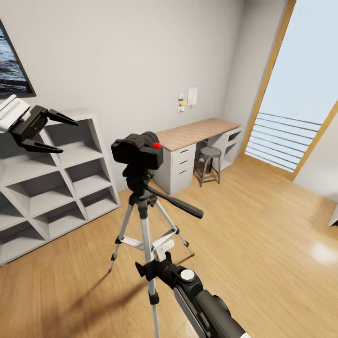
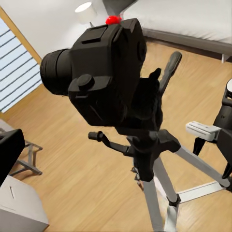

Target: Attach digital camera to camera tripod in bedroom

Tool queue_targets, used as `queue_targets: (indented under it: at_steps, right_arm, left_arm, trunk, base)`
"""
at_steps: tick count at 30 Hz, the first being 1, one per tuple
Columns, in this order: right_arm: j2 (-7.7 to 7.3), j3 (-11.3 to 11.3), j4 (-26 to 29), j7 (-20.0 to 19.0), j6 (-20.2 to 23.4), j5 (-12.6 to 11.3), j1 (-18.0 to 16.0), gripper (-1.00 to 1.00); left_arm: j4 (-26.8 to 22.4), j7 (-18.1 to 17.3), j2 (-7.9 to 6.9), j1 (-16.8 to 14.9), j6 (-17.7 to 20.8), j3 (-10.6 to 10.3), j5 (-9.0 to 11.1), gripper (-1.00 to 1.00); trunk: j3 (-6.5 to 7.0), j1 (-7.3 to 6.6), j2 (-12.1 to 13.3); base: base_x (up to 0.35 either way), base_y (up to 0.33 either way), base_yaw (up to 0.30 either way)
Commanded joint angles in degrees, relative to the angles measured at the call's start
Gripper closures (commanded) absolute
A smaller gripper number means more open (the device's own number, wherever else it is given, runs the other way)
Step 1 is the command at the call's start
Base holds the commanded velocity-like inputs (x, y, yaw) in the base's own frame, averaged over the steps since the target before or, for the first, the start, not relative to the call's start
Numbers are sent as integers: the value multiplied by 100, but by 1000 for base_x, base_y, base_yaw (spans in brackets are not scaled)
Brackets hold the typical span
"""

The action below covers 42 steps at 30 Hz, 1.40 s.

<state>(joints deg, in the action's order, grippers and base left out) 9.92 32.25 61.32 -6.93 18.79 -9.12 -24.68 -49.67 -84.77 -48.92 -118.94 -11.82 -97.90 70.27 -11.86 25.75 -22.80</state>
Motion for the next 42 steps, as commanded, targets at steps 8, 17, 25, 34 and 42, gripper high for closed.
queue_targets:
  at_steps: [8,17,25,34,42]
  right_arm:
    - [1,7,5,-1,30,-46,-7,-100]
    - [1,2,9,-1,29,-53,-8,-100]
    - [-14,-22,67,-6,30,-61,5,-100]
    - [-460,-39,961,-31,141,-81,324,-100]
    - [-966,-49,1922,-38,542,-110,720,-100]
  left_arm:
    - [-7,4,-11,-24,-55,-47,49,-100]
    - [-4,9,-35,18,-39,-52,66,-100]
    - [-21,144,-152,408,359,-18,371,-100]
    - [-101,1897,-634,1756,528,3,2636,-100]
    - [-139,2468,-903,2700,895,-10,4376,-100]
  trunk:
    - [-13,4,-13]
    - [-13,4,-13]
    - [-13,4,-13]
    - [-13,4,-13]
    - [-13,4,-13]
  base:
    - [0,0,0]
    - [0,0,0]
    - [0,0,0]
    - [0,0,0]
    - [0,0,0]
